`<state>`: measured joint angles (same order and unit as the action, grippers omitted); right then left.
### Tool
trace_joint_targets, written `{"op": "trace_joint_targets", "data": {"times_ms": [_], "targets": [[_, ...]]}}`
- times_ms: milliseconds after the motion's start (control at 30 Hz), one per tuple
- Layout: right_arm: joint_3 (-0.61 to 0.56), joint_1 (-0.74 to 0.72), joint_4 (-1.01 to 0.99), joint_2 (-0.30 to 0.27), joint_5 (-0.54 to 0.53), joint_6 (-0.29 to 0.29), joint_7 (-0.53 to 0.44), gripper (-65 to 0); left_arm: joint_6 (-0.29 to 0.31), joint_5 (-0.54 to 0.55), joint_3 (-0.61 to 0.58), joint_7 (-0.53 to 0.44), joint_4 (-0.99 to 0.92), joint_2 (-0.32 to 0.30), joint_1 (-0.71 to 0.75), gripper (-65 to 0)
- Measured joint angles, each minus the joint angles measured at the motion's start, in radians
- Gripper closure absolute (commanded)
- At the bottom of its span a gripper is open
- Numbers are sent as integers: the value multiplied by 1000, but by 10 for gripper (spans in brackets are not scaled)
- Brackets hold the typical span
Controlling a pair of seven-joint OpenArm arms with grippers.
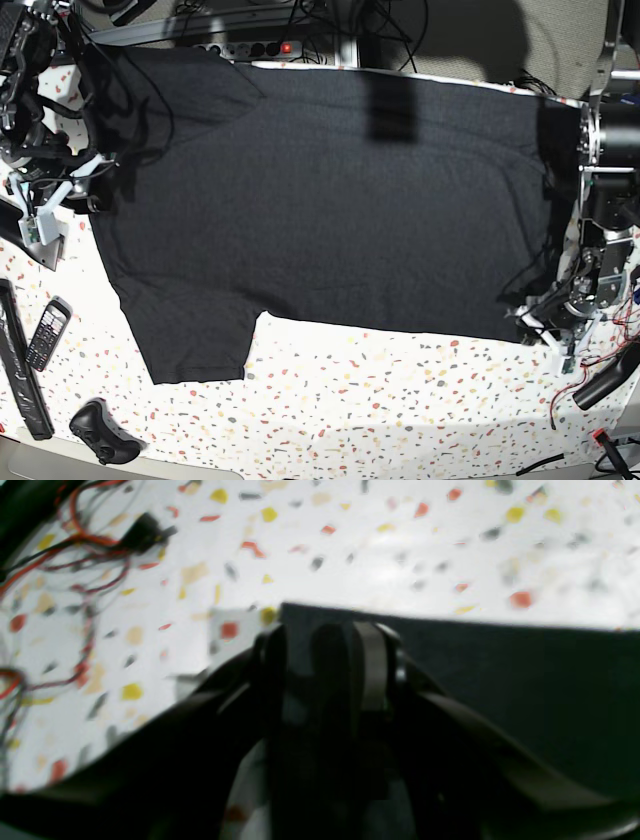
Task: Fold the T-shirt properly
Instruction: 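Reach the right gripper down to the shirt hem corner and grasp it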
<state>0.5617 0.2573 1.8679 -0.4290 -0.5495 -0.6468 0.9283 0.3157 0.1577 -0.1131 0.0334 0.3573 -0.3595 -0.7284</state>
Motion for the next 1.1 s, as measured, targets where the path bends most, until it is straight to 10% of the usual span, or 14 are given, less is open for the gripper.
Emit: {"op": "trace_joint_targets", "data": {"times_ms": [533,767,1100], "targets": [[0,0,0,0,0,0,16,-167,-77,-5,0,-22,0,2,87,-199],[0,0,0,0,0,0,16,-167,6,-5,0,0,1,8,88,-7],[0,0,0,0,0,0,-44,-167,9,-6,0,-11,1,10,88,0]]}}
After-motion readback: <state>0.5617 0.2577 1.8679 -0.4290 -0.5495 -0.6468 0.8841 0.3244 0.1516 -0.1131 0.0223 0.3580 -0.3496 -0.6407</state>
